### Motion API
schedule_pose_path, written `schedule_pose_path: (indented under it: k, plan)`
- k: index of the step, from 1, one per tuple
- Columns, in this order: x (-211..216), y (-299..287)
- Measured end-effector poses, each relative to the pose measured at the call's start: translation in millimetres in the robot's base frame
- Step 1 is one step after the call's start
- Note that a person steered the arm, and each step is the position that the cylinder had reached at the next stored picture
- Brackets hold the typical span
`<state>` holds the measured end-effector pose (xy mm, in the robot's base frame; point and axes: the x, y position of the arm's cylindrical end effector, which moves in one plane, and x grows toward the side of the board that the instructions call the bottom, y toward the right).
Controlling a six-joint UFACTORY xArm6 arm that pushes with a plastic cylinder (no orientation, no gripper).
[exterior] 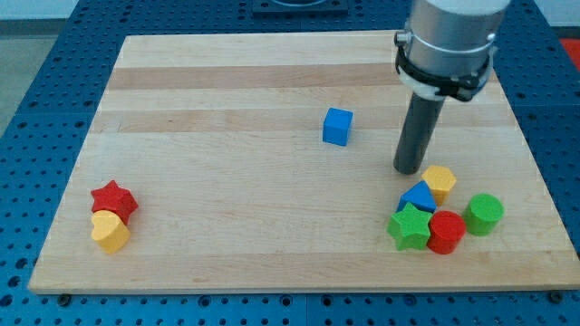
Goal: Move the blue cube towards the group of blocks
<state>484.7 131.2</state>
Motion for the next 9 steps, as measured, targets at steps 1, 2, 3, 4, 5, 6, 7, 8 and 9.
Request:
schedule_pose_path:
  k: [1, 2, 3, 4, 5, 6, 7, 8, 9]
  plan:
    - [26, 2]
    - [31, 4]
    - [-5, 4]
    - [-60, 5]
    - [-108, -42]
    - [-122, -113]
    - [-121, -117]
    - [-95, -117]
    - [-92, -112]
